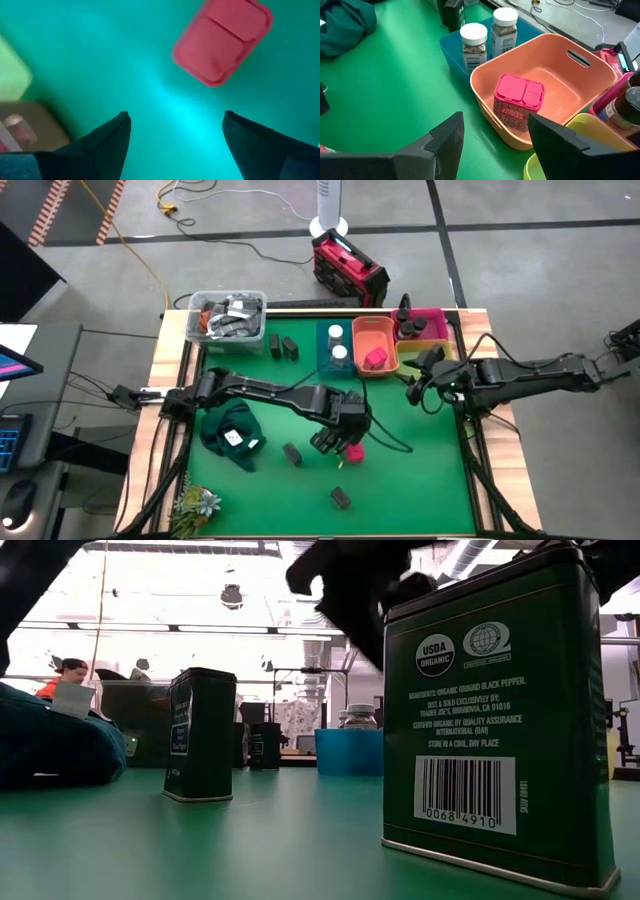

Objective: Sort spices by type
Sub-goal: Put the red seasoning can into the orange bin

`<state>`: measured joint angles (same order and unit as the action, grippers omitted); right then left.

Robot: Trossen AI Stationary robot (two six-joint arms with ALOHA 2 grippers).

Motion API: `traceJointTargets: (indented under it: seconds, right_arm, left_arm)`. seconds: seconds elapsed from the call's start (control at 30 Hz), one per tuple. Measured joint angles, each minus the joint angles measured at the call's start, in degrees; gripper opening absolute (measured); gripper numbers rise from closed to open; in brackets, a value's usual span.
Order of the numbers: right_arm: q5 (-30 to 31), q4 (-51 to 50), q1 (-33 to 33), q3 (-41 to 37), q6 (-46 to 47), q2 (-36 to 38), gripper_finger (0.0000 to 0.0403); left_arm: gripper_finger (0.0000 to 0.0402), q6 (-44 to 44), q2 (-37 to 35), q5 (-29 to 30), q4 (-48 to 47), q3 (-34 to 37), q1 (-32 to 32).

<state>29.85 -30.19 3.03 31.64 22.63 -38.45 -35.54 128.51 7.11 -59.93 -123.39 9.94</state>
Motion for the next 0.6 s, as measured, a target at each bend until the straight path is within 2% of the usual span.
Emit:
traceJointTargets:
  seconds: [0.23,0.47,0.6]
  right_arm:
    - [0.0,2.7,-0.1,0.0,-1.8,-3.6,0.0249]
    - [0.0,4.6,-0.1,0.0,-3.2,-5.8,0.0249]
    - [0.0,5.0,-0.1,0.0,-3.2,-5.8,0.0249]
  left_arm:
    - [0.0302,-4.2,0.0,-1.2,6.4,2.4,1.4]
    - [0.0302,-8.2,0.0,-2.9,7.5,2.6,3.4]
    - [0.0302,-8.3,0.0,-6.0,7.8,2.6,3.9]
